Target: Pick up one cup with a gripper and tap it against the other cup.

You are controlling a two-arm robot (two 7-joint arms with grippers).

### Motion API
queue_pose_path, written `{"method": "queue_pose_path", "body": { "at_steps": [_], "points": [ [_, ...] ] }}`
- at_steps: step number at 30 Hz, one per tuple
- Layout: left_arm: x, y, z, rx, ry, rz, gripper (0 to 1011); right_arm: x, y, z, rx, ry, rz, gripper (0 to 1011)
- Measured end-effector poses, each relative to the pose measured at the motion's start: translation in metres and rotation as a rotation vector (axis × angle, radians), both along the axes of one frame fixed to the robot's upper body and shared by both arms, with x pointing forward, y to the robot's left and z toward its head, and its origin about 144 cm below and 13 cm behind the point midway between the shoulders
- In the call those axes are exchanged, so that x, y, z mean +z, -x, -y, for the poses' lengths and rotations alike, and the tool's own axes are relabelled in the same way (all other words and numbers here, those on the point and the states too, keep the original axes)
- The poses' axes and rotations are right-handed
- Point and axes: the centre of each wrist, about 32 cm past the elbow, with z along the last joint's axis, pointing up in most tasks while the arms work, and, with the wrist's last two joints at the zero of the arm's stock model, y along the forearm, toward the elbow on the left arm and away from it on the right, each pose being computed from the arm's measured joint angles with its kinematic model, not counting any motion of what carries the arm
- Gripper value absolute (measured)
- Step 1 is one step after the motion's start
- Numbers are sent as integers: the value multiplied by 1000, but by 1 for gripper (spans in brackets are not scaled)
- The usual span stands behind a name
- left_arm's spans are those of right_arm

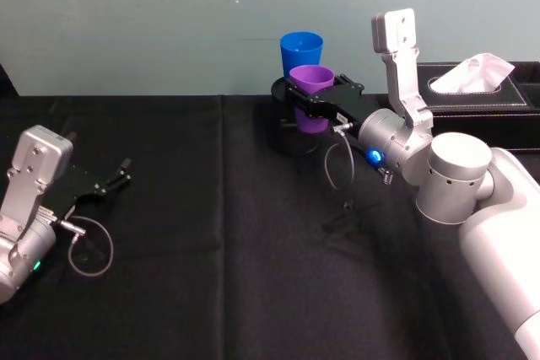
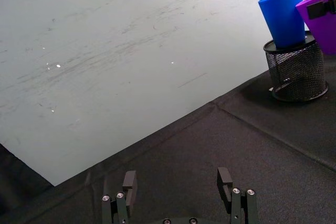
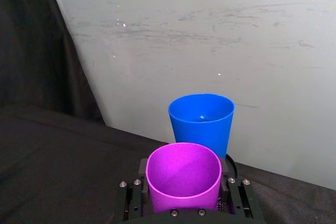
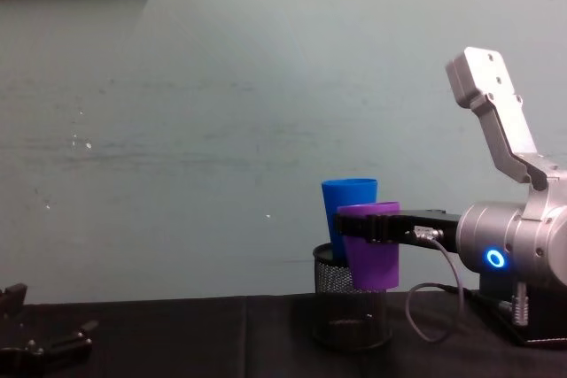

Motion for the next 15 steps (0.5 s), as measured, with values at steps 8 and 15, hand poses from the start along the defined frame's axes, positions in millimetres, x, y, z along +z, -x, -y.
{"method": "queue_pose_path", "body": {
  "at_steps": [8,15],
  "points": [
    [0,0,0,0,0,0,1000,0,0,0,0,0,0,731],
    [0,0,0,0,0,0,1000,0,0,0,0,0,0,731]
  ]
}}
